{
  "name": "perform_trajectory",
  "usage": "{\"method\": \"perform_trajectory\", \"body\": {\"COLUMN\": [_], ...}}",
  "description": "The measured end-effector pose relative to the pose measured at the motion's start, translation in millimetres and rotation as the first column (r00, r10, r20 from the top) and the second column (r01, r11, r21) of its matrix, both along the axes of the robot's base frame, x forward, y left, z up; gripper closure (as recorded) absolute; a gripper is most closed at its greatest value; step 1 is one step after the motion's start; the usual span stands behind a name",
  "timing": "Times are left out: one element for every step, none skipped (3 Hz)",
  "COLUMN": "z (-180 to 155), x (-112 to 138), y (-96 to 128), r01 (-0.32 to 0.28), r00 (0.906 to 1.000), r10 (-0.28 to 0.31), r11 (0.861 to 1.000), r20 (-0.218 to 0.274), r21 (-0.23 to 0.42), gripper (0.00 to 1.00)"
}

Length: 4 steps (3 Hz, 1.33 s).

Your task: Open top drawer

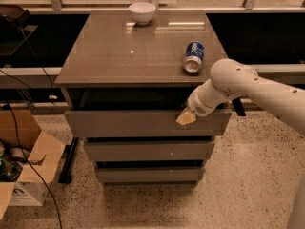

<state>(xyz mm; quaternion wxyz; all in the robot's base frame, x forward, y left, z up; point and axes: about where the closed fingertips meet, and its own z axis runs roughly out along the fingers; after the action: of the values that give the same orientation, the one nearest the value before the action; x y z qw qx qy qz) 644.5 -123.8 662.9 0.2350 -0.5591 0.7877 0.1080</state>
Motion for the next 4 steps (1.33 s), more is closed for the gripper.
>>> {"method": "perform_trajectory", "body": {"z": [2,4,14,16], "x": [-16,-47,-108,-147], "y": [0,1,4,4], "r01": [-0.028,-0.071,-0.157,-0.218], "r00": [0.999,0.9924,0.9655,0.9269], "r10": [0.028,0.072,0.168,0.238], "r11": [1.0,0.997,0.985,0.971], "r20": [-0.034,-0.099,-0.2,-0.29], "r21": [0.002,0.014,0.067,0.1], "gripper": [0.0,0.0,0.0,0.0]}}
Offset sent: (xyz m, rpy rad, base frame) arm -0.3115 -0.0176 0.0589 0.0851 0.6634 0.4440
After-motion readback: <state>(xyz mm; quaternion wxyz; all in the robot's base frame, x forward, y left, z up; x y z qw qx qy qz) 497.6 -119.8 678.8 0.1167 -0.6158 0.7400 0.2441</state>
